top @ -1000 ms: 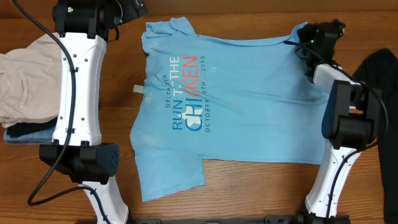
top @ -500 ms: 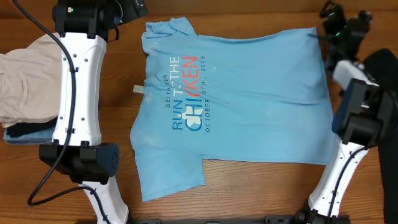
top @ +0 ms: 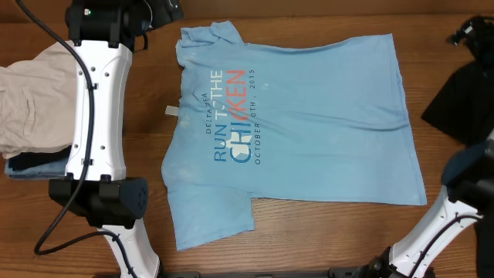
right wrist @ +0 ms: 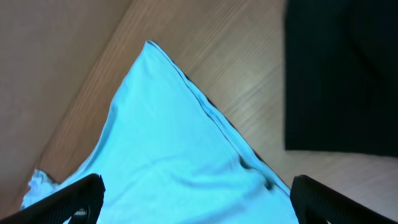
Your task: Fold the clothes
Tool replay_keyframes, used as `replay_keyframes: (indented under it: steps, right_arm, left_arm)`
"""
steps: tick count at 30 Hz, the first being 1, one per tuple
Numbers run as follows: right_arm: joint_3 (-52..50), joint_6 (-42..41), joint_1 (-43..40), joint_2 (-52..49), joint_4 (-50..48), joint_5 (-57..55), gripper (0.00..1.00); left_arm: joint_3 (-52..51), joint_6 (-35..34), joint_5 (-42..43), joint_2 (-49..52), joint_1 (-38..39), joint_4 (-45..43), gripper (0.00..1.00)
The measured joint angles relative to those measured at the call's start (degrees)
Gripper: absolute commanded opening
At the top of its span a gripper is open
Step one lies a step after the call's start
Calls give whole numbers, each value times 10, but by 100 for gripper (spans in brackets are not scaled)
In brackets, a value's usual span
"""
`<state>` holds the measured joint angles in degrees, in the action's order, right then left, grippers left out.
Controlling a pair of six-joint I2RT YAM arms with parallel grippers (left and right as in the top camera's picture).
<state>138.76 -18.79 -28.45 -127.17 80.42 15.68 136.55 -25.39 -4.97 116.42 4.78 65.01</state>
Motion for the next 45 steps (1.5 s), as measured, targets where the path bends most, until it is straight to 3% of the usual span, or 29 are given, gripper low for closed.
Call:
replay_keyframes:
  steps: [6, 9, 13, 16, 21, 23, 24, 25, 27, 32, 36, 40, 44, 45]
  right_arm:
    - [1, 15, -16, 117, 148, -33, 100]
    - [0, 18, -16, 173, 167, -39, 100]
    - [-34, 19, -16, 256, 165, -47, 100]
    - [-122, 14, -16, 354, 167, -68, 100]
    - [-289, 8, -16, 436, 151, -75, 98]
    - [-357, 8, -16, 433, 120, -76, 80]
    - [-404, 11, -13, 431, 85, -76, 50]
    - [-443, 14, -8, 429, 61, -76, 29]
    - [-510, 23, 9, 425, 8, -72, 4]
    - [-663, 39, 71, 405, -141, -60, 4]
    - [-724, 40, 76, 368, -238, -40, 4]
    - [-734, 38, 76, 337, -275, -34, 4]
    - [-735, 38, 76, 307, -289, -34, 4]
    - [-735, 38, 76, 297, -290, -35, 4]
  left_arm:
    - [0, 0, 0, 0, 0, -18, 100]
    - [0, 0, 0, 0, 0, -14, 100]
    - [0, 31, 25, 0, 0, 67, 100]
    - [-1, 35, 59, -1, 0, 195, 100]
    - [-3, 30, 60, -62, 39, 274, 100]
    - [-3, 24, 40, -113, 90, 280, 100]
    - [-3, 16, 18, -139, 123, 286, 100]
    - [0, 12, -1, -161, 155, 294, 100]
    - [0, 7, -19, -174, 176, 295, 100]
    - [-81, 0, -45, -129, 178, 215, 100]
    - [-174, 3, -38, -76, 157, 127, 97]
    - [-260, 22, 7, -33, 146, 58, 73]
    - [-316, 25, 26, 30, 146, 39, 66]
    - [-322, 26, 28, 44, 146, 40, 50]
